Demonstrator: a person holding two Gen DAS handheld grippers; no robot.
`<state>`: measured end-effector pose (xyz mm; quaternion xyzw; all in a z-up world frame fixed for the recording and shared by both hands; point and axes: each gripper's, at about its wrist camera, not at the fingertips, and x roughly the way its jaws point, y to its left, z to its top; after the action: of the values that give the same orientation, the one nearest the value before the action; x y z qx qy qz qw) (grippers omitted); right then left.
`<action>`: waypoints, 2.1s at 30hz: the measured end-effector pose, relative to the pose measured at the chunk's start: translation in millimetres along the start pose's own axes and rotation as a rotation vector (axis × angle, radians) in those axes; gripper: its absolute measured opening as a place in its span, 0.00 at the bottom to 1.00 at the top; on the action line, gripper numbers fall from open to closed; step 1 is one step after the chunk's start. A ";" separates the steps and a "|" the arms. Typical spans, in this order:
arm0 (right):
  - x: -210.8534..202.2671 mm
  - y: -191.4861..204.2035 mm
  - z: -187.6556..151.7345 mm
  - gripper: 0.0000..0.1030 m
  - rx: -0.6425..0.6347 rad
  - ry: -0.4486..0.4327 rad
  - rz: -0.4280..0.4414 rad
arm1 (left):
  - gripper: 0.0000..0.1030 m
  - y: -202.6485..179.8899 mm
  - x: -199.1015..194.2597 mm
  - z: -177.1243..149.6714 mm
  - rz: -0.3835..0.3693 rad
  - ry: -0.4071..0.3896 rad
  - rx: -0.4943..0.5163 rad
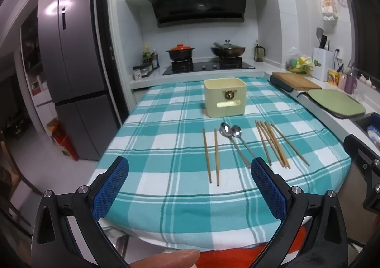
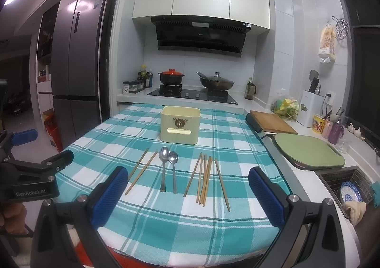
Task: Organize utensils
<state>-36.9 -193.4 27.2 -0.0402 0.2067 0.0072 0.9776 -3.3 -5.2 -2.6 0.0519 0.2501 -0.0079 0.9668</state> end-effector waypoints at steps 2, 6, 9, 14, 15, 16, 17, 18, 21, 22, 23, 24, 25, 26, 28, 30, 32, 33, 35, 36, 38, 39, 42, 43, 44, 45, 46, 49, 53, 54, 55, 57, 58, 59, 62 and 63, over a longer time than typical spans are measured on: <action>0.3 0.8 0.3 1.00 -0.001 -0.002 -0.004 | 0.99 0.1 0.1 -0.4 0.000 0.001 0.000; 0.9 0.7 0.1 1.00 0.002 0.001 -0.004 | 0.99 -0.1 1.0 -1.0 0.001 0.002 0.001; 1.6 1.5 1.4 1.00 0.004 0.004 -0.004 | 0.99 0.4 1.1 -1.1 0.001 0.001 0.002; 1.7 -0.3 -1.8 1.00 0.003 0.001 -0.004 | 0.99 0.5 2.0 -1.8 0.002 0.002 0.003; 1.6 -0.7 -1.9 1.00 0.004 0.001 -0.003 | 0.99 0.6 2.0 -1.7 0.002 0.001 0.003; 1.8 -0.8 -1.8 1.00 0.005 0.001 -0.004 | 0.99 0.7 2.1 -1.5 0.002 0.002 0.003; 2.1 -1.8 -2.2 1.00 0.005 0.001 -0.004 | 0.99 0.8 2.1 -1.5 0.002 0.003 0.003; 1.9 -1.8 -2.5 1.00 0.004 0.001 -0.003 | 0.99 1.0 2.1 -1.7 0.001 0.003 0.003; 3.7 -4.4 -1.8 1.00 0.007 0.003 -0.004 | 0.99 0.0 3.2 -2.6 0.000 0.004 0.005; 3.9 -4.8 -1.9 1.00 0.008 0.004 -0.004 | 0.99 0.1 4.3 -3.6 0.000 0.005 0.006; 4.4 -4.9 -1.8 1.00 0.008 0.005 -0.007 | 0.99 0.3 4.9 -4.1 0.001 0.006 0.008; 4.7 -5.4 -1.9 1.00 0.008 0.006 -0.009 | 0.99 0.0 5.7 -4.7 0.001 0.006 0.011; 5.1 -6.0 -1.6 1.00 0.009 0.007 -0.010 | 1.00 -0.4 6.4 -4.9 0.002 0.006 0.014; 5.5 -6.1 -1.7 1.00 0.009 0.007 -0.011 | 1.00 -0.2 6.9 -5.2 0.002 0.005 0.016; 5.7 -6.9 -2.0 1.00 0.011 0.007 -0.013 | 1.00 -2.5 8.4 -3.6 0.002 0.006 0.019; 6.8 -7.7 -1.3 1.00 0.011 0.007 -0.015 | 1.00 -2.8 8.6 -3.5 0.004 0.006 0.020; 8.1 -8.3 -0.1 1.00 0.012 0.006 -0.019 | 1.00 -2.7 8.6 -3.2 0.005 0.007 0.021; 8.2 -9.9 -0.2 1.00 0.013 0.004 -0.020 | 1.00 -2.6 8.6 -3.3 0.004 0.007 0.021; 8.3 -11.6 -0.1 1.00 0.013 0.000 -0.024 | 1.00 -2.3 8.8 -3.6 0.004 0.006 0.023; 8.8 -12.2 0.1 1.00 0.013 -0.001 -0.027 | 1.00 -2.0 9.1 -3.3 0.002 0.007 0.023; 9.5 -13.6 0.6 1.00 0.016 -0.003 -0.028 | 1.00 -2.2 10.7 -0.3 -0.003 0.011 0.023; 10.2 -13.7 0.9 1.00 0.016 -0.002 -0.030 | 1.00 -2.2 11.4 0.1 -0.002 0.012 0.025; 12.3 -15.0 0.9 1.00 0.019 -0.001 -0.033 | 1.00 -3.2 13.2 1.0 0.001 0.016 0.032; 12.5 -15.0 -0.1 1.00 0.021 -0.001 -0.034 | 1.00 -4.0 14.4 1.5 0.001 0.020 0.033; 13.2 -14.7 -0.5 1.00 0.022 0.001 -0.035 | 1.00 -4.4 14.8 1.2 0.002 0.023 0.034; 14.2 -15.4 -0.6 1.00 0.024 0.002 -0.035 | 1.00 -4.7 15.3 1.3 0.003 0.024 0.036; 14.2 -15.4 -1.2 1.00 0.025 0.002 -0.034 | 1.00 -6.1 16.0 1.7 0.005 0.024 0.038; 15.4 -15.2 -1.4 1.00 0.026 0.002 -0.034 | 1.00 -7.3 16.5 1.9 0.004 0.023 0.039; 16.3 -15.6 -1.9 1.00 0.029 0.005 -0.035 | 1.00 -9.2 17.8 2.2 -0.002 0.021 0.045; 16.6 -15.8 -2.1 1.00 0.029 0.005 -0.036 | 1.00 -9.5 18.5 2.1 -0.004 0.023 0.047; 17.1 -15.7 -2.5 1.00 0.030 0.005 -0.037 | 1.00 -10.5 19.1 2.3 -0.007 0.024 0.048; 18.5 -15.5 -2.9 1.00 0.032 0.006 -0.038 | 1.00 -12.2 20.5 2.5 -0.011 0.027 0.053; 18.5 -15.8 -3.0 1.00 0.031 0.007 -0.038 | 1.00 -13.1 21.1 2.8 -0.014 0.028 0.055; 19.4 -15.8 -2.9 1.00 0.031 0.008 -0.039 | 1.00 -13.8 21.7 2.8 -0.016 0.029 0.058; 20.9 -16.7 -3.3 1.00 0.031 0.012 -0.043 | 1.00 -16.3 23.5 3.0 -0.024 0.033 0.063; 21.0 -17.5 -3.5 1.00 0.032 0.012 -0.043 | 1.00 -16.8 24.1 3.3 -0.029 0.034 0.063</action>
<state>-18.6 -211.2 16.8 -0.0291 0.2118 -0.0176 0.9767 18.6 -22.0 -13.0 0.0787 0.2666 -0.0291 0.9601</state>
